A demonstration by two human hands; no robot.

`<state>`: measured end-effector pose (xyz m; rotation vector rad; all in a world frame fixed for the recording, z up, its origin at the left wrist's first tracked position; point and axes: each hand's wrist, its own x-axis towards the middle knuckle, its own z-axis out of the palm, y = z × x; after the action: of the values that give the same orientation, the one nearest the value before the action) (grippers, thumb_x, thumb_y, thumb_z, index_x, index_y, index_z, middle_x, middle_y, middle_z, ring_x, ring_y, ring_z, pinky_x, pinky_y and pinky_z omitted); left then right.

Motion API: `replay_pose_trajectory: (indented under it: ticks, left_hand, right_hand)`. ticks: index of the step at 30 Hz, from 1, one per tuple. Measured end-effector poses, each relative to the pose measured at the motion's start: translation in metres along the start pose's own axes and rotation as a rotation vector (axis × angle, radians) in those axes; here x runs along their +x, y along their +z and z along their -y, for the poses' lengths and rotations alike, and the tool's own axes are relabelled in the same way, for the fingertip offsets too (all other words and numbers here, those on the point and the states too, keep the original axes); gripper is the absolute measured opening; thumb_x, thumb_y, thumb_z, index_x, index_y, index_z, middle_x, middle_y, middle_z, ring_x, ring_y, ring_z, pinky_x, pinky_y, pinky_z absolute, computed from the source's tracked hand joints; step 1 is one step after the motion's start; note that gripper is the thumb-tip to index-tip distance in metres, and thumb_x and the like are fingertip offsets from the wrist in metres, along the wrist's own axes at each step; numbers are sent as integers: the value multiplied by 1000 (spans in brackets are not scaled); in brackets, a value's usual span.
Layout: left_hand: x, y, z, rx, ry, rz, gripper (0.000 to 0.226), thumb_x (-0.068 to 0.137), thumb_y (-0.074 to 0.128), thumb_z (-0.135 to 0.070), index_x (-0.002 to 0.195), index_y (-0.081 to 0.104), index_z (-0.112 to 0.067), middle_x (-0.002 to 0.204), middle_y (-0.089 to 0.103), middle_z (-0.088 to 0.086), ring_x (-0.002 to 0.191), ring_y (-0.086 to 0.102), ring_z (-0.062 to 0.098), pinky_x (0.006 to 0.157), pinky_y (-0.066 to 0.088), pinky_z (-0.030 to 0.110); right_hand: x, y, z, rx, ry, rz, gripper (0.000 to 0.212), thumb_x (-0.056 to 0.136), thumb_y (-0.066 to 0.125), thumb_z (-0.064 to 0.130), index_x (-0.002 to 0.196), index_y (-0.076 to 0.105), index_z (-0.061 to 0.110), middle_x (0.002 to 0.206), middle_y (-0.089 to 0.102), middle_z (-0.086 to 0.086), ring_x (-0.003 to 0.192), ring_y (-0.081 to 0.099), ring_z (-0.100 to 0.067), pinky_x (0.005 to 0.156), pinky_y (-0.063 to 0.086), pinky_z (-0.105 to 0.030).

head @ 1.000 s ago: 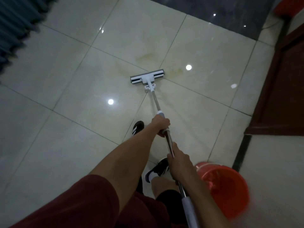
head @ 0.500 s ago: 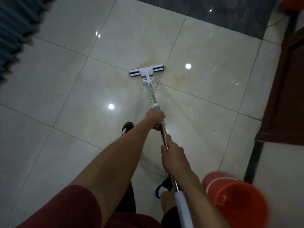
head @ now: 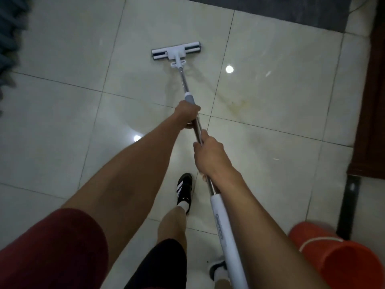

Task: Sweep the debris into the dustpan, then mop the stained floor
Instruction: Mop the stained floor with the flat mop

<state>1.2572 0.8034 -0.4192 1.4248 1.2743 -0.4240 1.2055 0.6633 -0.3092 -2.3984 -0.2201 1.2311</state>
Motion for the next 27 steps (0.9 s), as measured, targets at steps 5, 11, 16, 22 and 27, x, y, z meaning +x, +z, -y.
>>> replay_pose_trajectory:
  ticks: [5,11,16,22,27]
  left_hand:
    - [-8,-12,19,27,-16,30,21,93,68,-16,104,57,-1,85,63,13,67,64,24,45,51,33]
    - [-50,-21,69,90,25,59,22,95,64,-17,108,54,-2,88,62,13,69,64,24,45,49,31]
    - [-107,-27,137,126,57,65,32,92,68,-15,116,58,3,97,66,19,66,64,24,40,49,28]
    - [-178,-47,238,230,98,107,33,90,69,-15,115,58,3,98,67,19,66,65,24,38,48,27]
    - [-225,-70,298,311,108,157,33,90,70,-17,113,59,4,90,66,18,67,67,26,40,49,27]
  right_hand:
    - [-30,17,6,15,28,5,48,106,40,25,153,30,22,117,64,-12,88,62,-26,72,51,-34]
    - [-86,59,-7,69,52,-43,47,106,41,26,152,34,23,115,65,-10,81,56,-21,67,43,-26]
    - [-157,116,-37,172,56,-87,46,103,45,21,149,40,22,113,66,-9,94,67,-24,85,59,-36]
    - [-265,193,-59,246,68,-113,40,102,45,18,143,46,19,107,67,-11,91,67,-24,79,56,-35]
    - [-329,247,-60,268,116,-137,40,101,46,19,141,48,18,106,68,-11,90,68,-26,83,59,-40]
